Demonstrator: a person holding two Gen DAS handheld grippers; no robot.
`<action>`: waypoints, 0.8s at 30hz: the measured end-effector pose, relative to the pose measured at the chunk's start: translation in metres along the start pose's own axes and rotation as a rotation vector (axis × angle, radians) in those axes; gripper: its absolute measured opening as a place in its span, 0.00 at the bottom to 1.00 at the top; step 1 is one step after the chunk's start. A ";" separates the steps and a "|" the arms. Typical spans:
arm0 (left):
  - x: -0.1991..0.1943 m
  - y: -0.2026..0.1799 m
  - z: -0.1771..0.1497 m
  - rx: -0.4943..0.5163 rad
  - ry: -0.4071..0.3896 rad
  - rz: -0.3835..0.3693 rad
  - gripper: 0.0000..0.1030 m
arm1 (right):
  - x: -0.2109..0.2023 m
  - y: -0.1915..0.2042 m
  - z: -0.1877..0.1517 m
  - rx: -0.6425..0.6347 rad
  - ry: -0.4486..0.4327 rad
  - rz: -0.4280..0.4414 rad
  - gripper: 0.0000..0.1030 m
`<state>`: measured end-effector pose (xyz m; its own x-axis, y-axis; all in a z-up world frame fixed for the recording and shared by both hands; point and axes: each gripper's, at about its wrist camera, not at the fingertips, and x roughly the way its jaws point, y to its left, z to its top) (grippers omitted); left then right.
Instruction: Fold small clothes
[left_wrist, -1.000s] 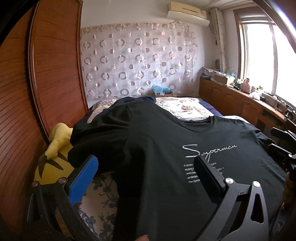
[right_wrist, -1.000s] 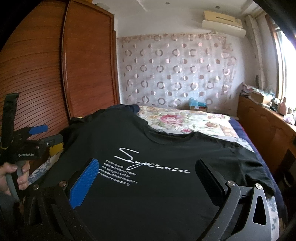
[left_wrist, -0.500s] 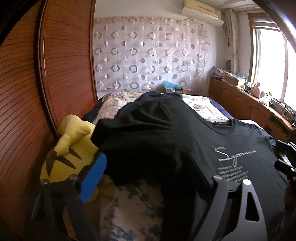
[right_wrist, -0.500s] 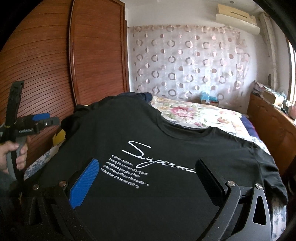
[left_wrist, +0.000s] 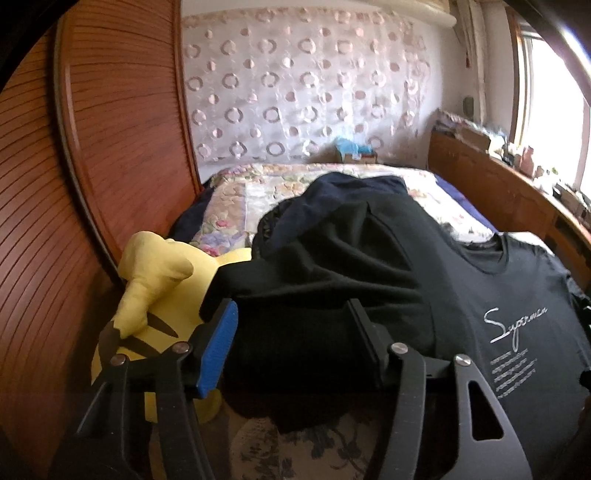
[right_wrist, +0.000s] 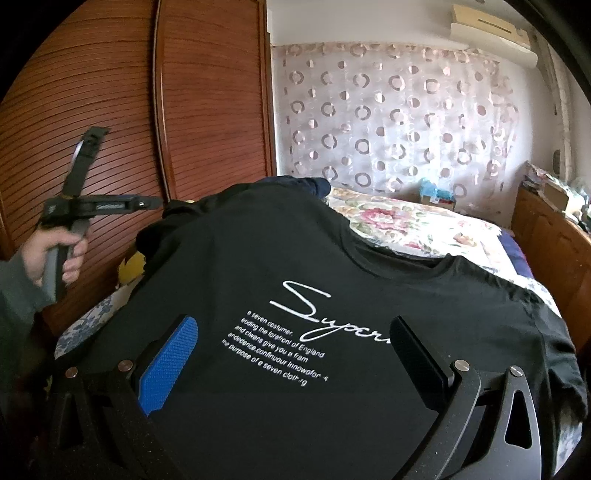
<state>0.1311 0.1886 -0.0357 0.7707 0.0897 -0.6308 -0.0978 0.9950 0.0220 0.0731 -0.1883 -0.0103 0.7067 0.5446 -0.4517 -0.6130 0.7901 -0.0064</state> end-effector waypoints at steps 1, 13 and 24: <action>0.005 -0.001 0.002 0.012 0.014 0.005 0.59 | 0.001 0.001 0.000 0.000 0.001 0.000 1.00; 0.036 -0.009 0.012 0.138 0.103 -0.023 0.21 | 0.005 -0.002 0.000 0.009 0.009 -0.005 1.00; -0.007 -0.029 0.031 0.176 -0.017 -0.037 0.02 | 0.011 -0.007 -0.002 0.016 0.021 0.003 1.00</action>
<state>0.1485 0.1606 -0.0082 0.7823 0.0525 -0.6207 0.0408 0.9900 0.1352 0.0840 -0.1884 -0.0170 0.6971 0.5415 -0.4700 -0.6093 0.7929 0.0097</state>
